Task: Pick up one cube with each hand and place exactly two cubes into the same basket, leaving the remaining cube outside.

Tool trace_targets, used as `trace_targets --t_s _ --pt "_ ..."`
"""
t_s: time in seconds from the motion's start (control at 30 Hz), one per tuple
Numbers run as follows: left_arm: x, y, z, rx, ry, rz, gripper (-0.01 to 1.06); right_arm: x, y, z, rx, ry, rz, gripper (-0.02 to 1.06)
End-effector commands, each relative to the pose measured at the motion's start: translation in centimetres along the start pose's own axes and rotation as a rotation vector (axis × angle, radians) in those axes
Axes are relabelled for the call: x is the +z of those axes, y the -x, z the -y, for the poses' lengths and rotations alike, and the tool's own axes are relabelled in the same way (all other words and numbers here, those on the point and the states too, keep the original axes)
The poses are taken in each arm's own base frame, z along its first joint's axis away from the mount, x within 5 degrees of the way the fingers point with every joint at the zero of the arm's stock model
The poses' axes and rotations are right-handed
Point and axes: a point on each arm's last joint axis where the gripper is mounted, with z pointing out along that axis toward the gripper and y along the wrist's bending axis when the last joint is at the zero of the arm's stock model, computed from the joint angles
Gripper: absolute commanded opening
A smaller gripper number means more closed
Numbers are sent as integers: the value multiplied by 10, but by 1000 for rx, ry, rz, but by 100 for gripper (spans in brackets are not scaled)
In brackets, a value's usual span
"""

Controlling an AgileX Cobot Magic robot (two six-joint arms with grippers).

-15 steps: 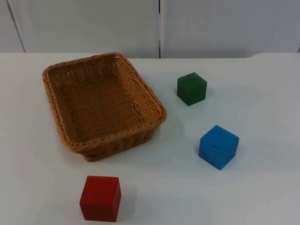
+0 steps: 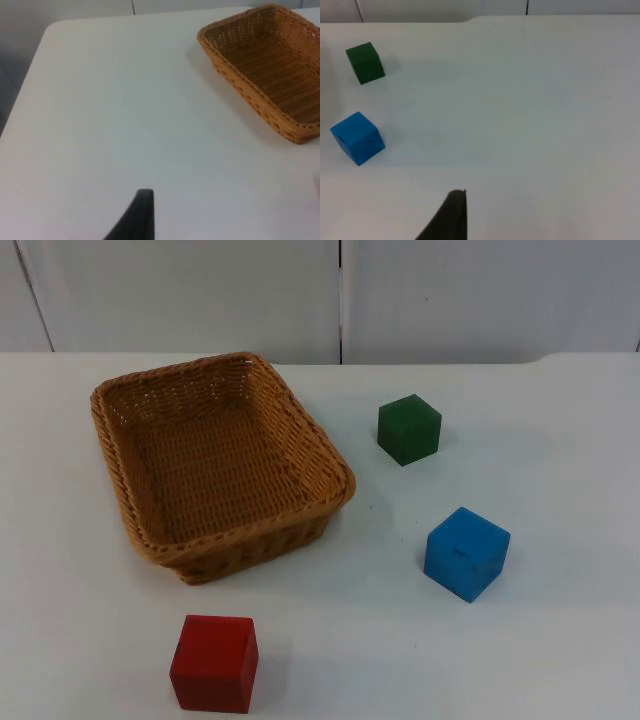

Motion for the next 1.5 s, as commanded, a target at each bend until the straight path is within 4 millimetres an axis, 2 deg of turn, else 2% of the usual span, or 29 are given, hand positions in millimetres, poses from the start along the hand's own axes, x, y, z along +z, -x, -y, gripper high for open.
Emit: trace_targets --t_s 0.0,1.03,1.33,1.47 --pt "1 0 -1 11 2 1 105 -1 0 0 0 -7 3 104" --pt "1 1 1 11 -11 8 105 -1 0 0 -1 -8 3 104" --pt "-12 19 2 2 -33 151 105 -1 0 0 -1 -8 3 104" --pt "-9 27 3 -6 -48 122 105 -1 0 0 -1 -8 3 104"
